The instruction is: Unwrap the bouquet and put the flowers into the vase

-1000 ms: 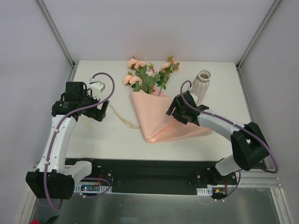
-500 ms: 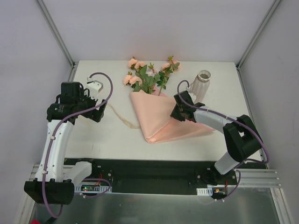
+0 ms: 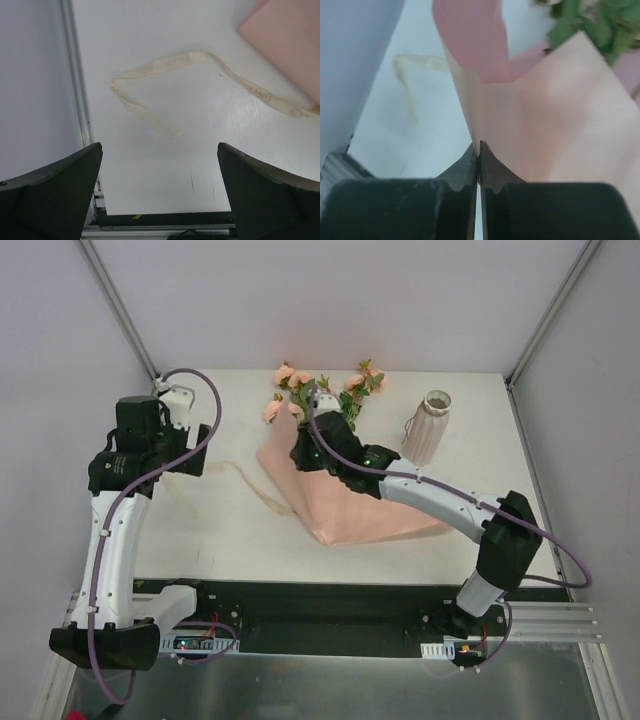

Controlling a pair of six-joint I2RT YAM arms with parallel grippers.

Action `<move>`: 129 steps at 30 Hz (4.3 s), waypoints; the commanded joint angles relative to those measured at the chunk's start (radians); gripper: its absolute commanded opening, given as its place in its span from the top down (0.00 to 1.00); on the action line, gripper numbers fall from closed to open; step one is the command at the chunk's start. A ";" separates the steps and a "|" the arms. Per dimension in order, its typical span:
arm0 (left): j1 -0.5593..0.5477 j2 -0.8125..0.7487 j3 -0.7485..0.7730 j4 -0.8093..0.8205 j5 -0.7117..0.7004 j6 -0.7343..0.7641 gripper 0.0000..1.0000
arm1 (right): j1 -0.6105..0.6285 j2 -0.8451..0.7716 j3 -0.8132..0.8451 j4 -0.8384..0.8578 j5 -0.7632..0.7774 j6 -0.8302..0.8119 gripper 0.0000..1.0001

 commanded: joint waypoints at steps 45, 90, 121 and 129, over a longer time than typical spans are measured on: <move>-0.097 0.989 0.455 0.007 0.701 0.211 0.07 | -0.038 -0.465 -0.230 -0.251 0.045 -0.359 0.19; -0.220 1.106 0.558 0.114 0.562 0.148 0.94 | -0.137 -0.485 -0.288 -0.158 -0.164 -0.184 0.29; -0.507 0.261 0.294 -0.337 0.824 0.289 0.97 | -0.302 -0.335 0.033 -0.329 -0.347 -0.311 0.45; -0.607 0.167 0.280 -0.553 0.902 0.354 0.69 | -0.118 -0.368 -0.184 -0.245 -0.423 -0.273 0.43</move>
